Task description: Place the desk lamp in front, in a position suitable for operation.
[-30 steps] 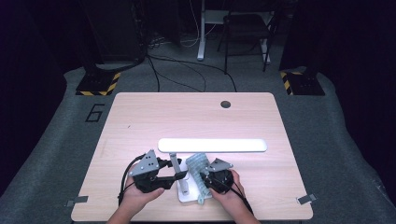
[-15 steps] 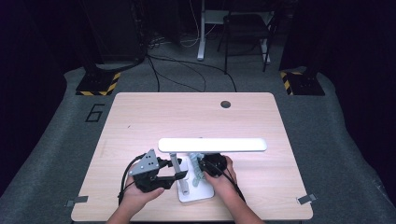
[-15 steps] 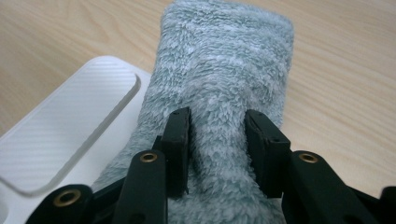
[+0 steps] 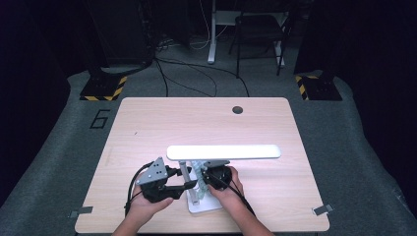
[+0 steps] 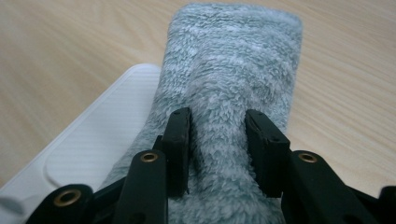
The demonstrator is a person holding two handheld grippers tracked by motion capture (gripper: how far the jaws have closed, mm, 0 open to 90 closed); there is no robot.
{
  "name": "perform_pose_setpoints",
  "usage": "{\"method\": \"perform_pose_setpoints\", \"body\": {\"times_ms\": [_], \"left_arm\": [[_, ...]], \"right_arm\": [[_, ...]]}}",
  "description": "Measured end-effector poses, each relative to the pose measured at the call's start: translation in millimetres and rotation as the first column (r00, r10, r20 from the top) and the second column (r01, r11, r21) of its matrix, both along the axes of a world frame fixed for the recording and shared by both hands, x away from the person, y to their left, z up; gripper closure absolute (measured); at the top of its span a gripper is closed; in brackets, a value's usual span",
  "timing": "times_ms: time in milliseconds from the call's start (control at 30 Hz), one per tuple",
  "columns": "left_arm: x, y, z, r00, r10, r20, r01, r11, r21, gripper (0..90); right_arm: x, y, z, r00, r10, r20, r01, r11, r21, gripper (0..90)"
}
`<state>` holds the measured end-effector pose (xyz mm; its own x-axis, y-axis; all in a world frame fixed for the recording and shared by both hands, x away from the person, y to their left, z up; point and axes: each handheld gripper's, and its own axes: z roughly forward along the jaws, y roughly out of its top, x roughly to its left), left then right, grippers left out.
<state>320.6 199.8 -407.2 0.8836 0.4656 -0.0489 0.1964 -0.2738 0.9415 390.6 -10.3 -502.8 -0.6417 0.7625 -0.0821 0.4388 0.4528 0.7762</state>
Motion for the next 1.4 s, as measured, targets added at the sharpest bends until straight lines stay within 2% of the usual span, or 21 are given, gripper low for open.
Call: {"method": "perform_pose_setpoints", "body": {"times_ms": [267, 433, 533, 667, 800, 900, 1100, 1133, 1167, 1200, 1267, 1300, 1333, 1400], "left_arm": [[0.0, 1.7, 0.0, 1.0, 0.007, 0.0, -0.007, 1.0, -0.001, 52.8], [0.6, 2.0, 0.2, 1.0, 0.005, -0.006, -0.005, 1.0, -0.004, 52.8], [0.6, 3.1, 0.7, 0.9999, 0.0, -0.016, 0.0, 1.0, -0.003, 52.7], [0.4, 3.4, 1.0, 0.9999, 0.004, -0.016, -0.004, 1.0, -0.003, 52.6], [0.7, 5.2, 1.7, 0.9996, -0.009, -0.027, 0.009, 1.0, 0.003, 52.5], [0.5, 5.4, 1.4, 0.9995, -0.002, -0.032, 0.002, 1.0, -0.008, 52.2], [0.5, 6.1, 0.9, 0.9997, -0.009, -0.021, 0.009, 0.9999, -0.006, 52.4], [0.6, 6.5, 0.7, 0.9997, -0.009, -0.023, 0.009, 0.9999, -0.007, 52.4], [0.9, 5.9, 0.3, 0.9997, -0.015, -0.02, 0.015, 0.9998, -0.01, 52.4], [1.1, 6.1, 0.5, 0.9996, -0.021, -0.021, 0.02, 0.9998, -0.006, 52.5], [1.2, 6.1, 0.4, 0.9997, -0.015, -0.019, 0.015, 0.9998, -0.008, 52.5], [1.3, 6.1, 0.3, 0.9997, -0.016, -0.019, 0.016, 0.9998, -0.01, 52.5], [1.6, 6.0, 0.0, 0.9996, -0.02, -0.017, 0.02, 0.9997, -0.014, 52.4], [1.9, 6.1, 0.0, 0.9995, -0.024, -0.021, 0.024, 0.9996, -0.014, 52.5]], "right_arm": [[-30.8, -10.5, -0.4, 0.9978, 0.065, -0.015, -0.065, 0.998, 0.004, 63.6], [-57.5, -18.1, 0.1, 0.9916, 0.125, -0.033, -0.125, 0.992, -0.004, 64.0], [-69.8, -22.7, 0.7, 0.986, 0.165, -0.024, -0.166, 0.986, -0.022, 64.0], [-80.0, -30.1, -0.5, 0.9836, 0.179, -0.022, -0.179, 0.984, -0.01, 64.1], [-85.8, -34.6, -1.4, 0.9834, 0.179, -0.026, -0.179, 0.984, 0.006, 64.1], [-86.2, -36.5, -1.1, 0.982, 0.187, -0.026, -0.187, 0.982, 0.005, 64.0], [-80.5, -40.0, 2.0, 0.9797, 0.189, -0.066, -0.189, 0.982, 0.013, 62.6], [-77.9, -41.2, 2.4, 0.9799, 0.186, -0.073, -0.185, 0.983, 0.018, 60.4], [-75.5, -40.7, 1.6, 0.9868, 0.153, -0.053, -0.153, 0.988, 0.005, 45.1], [-76.0, -39.3, 0.7, 0.9905, 0.129, -0.046, -0.129, 0.992, 0.007, 40.2], [-74.5, -38.0, -1.2, 0.993, 0.115, -0.027, -0.114, 0.993, 0.014, 34.5], [-73.8, -36.9, -2.3, 0.9945, 0.101, -0.029, -0.1, 0.994, 0.034, 31.8], [-71.3, -36.9, -2.9, 0.9939, 0.105, -0.034, -0.103, 0.994, 0.034, 30.0], [-67.8, -35.4, -4.7, 0.993, 0.099, -0.064, -0.094, 0.993, 0.076, 28.7]]}}
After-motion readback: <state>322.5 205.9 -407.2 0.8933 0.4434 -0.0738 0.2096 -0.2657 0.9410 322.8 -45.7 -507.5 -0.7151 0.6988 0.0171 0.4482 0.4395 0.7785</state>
